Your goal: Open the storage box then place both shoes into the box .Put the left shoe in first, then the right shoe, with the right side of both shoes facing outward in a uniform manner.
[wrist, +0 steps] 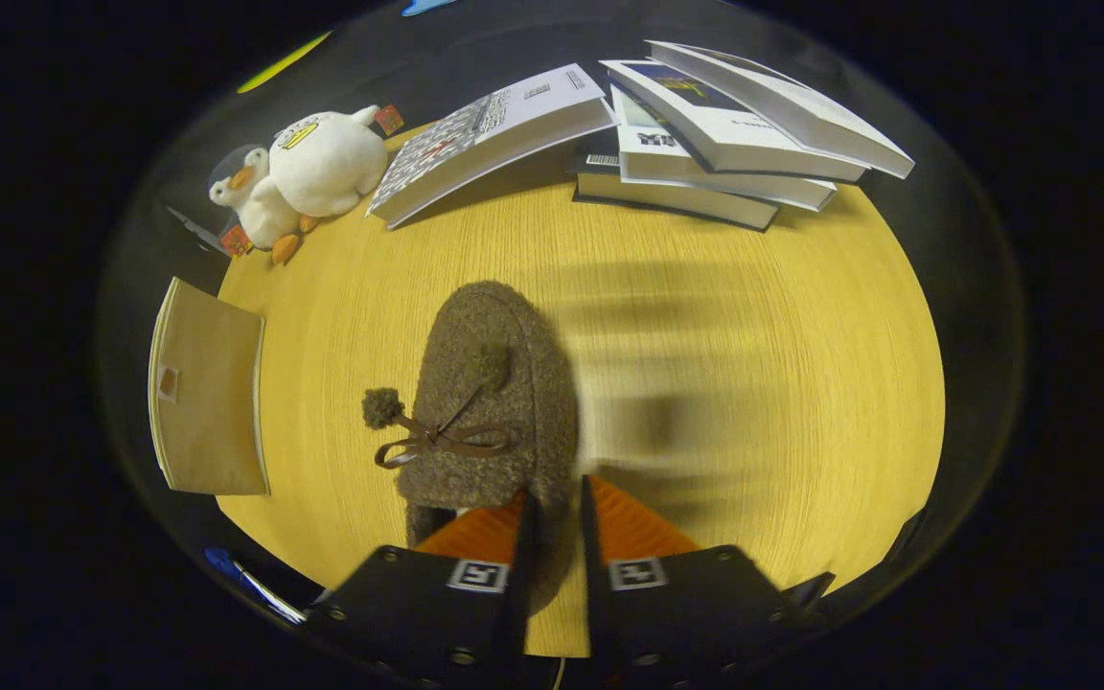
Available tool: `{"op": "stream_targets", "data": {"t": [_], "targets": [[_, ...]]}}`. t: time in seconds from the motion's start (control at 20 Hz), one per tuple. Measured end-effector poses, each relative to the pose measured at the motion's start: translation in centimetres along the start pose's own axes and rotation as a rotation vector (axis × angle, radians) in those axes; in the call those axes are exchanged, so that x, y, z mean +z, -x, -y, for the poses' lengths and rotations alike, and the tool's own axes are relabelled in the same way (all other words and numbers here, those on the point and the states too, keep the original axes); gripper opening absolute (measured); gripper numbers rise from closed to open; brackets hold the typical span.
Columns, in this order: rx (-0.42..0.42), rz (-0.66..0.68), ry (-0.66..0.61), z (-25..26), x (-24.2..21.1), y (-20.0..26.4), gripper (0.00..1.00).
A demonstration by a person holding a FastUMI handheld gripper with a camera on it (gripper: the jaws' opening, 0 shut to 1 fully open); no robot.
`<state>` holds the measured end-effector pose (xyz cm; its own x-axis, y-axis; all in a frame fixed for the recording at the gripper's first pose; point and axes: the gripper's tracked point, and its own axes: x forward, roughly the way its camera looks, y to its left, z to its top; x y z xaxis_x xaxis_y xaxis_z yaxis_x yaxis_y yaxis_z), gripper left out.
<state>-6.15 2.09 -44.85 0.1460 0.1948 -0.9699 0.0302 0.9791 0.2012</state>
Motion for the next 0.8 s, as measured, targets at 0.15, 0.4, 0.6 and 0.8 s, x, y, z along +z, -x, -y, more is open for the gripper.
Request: {"op": "stream_targets", "data": {"t": [0.15,0.4,0.6,0.8], "targets": [[0.004,0.04,0.002,-0.1,1.0,1.0,0.01],[0.063,0.069,-0.013,-2.7,2.4,4.8,0.01],[0.108,0.114,0.03,-7.2,4.1,8.3,0.01],[0.146,0.163,0.076,-11.8,5.8,11.9,0.01]]}}
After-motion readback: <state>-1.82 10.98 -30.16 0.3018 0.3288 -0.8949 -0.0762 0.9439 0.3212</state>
